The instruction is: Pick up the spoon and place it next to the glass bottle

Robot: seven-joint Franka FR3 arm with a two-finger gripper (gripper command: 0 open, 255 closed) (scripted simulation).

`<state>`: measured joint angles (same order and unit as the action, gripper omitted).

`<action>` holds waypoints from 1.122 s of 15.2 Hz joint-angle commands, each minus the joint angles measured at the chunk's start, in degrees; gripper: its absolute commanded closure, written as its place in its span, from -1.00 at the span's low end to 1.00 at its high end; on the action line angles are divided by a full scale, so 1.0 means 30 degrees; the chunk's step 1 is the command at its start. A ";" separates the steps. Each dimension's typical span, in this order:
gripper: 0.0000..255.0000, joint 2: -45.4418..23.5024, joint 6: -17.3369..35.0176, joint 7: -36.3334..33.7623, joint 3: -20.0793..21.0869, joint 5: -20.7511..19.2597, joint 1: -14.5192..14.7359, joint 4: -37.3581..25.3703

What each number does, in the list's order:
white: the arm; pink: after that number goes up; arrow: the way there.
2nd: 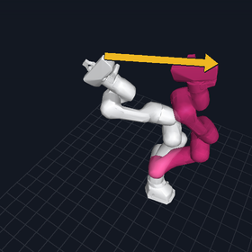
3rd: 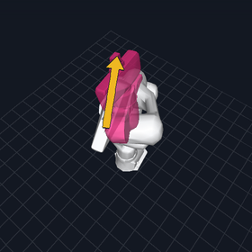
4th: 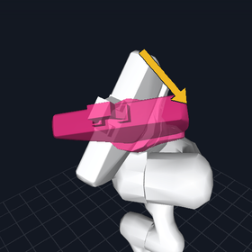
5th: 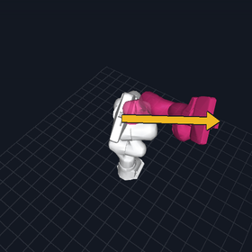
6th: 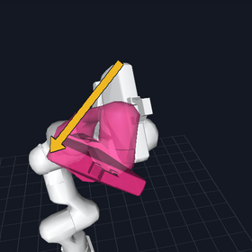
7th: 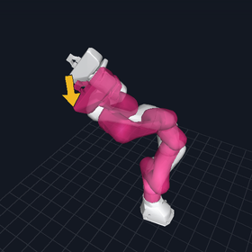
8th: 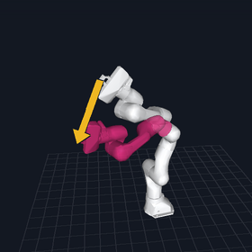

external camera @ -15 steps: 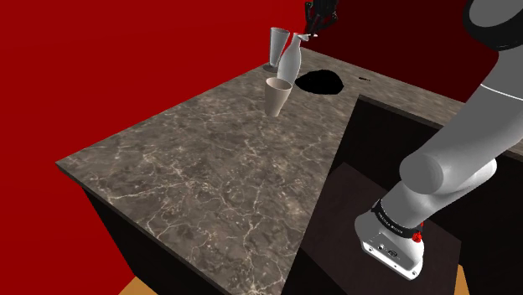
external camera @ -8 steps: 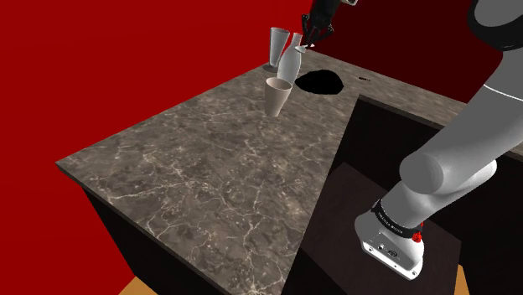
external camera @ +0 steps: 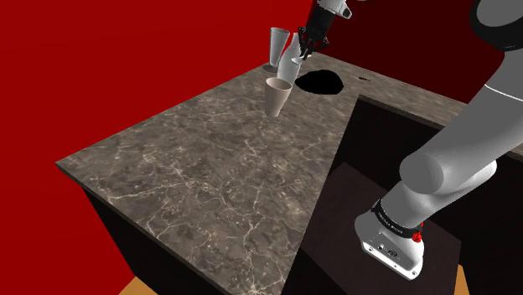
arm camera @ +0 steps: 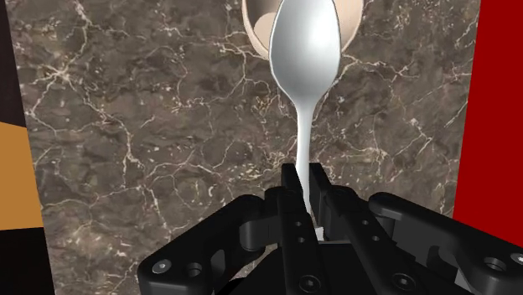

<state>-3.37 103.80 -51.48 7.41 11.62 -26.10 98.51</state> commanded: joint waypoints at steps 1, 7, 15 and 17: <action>1.00 -0.0005 0.0516 0.0118 -0.0006 0.0027 -0.0006 0.0514; 1.00 -0.0127 0.1995 0.0389 0.0016 0.0105 0.0020 0.1893; 1.00 -0.0516 0.3928 0.0742 0.0050 0.0218 0.0062 0.3466; 1.00 -0.0651 0.4405 0.0830 0.0058 0.0247 0.0074 0.3815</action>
<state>-5.15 116.20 -49.17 7.57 12.30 -25.89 109.20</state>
